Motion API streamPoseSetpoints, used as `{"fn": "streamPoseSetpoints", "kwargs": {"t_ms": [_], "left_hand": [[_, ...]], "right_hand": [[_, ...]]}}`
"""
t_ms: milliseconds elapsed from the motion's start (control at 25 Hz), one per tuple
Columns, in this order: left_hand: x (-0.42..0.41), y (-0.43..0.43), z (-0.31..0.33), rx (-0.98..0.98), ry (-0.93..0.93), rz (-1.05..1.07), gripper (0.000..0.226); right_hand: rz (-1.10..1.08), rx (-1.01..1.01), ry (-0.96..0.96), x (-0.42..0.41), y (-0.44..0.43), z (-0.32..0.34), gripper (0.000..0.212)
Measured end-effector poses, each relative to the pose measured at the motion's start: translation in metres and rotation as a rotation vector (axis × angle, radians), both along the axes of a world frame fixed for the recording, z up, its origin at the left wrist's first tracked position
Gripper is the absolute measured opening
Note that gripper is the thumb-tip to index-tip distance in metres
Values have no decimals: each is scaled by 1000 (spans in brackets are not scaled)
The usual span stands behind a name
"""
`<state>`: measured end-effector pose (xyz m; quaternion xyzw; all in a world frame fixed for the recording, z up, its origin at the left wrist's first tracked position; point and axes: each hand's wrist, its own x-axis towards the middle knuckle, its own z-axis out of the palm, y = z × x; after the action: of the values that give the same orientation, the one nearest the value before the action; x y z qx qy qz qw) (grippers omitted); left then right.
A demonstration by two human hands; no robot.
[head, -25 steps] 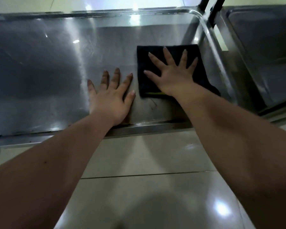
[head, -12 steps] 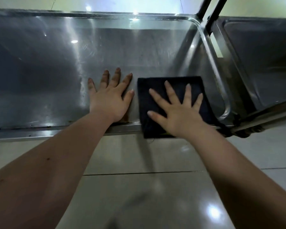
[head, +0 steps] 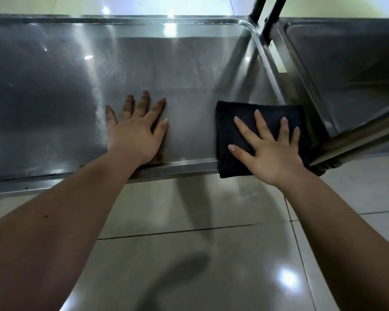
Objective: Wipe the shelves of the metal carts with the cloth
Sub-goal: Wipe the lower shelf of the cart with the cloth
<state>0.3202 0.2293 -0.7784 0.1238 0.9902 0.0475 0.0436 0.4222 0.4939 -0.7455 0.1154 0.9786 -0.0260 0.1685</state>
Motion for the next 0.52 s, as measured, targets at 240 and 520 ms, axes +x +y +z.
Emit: {"fn": "streamPoseSetpoints", "kwargs": {"t_ms": [240, 520], "left_hand": [[0, 1, 0, -11, 14, 4, 54], [1, 1, 0, 3, 22, -2, 54]], "right_hand": [[224, -6, 94, 22, -87, -4, 64], [30, -18, 151, 31, -21, -5, 67]]}}
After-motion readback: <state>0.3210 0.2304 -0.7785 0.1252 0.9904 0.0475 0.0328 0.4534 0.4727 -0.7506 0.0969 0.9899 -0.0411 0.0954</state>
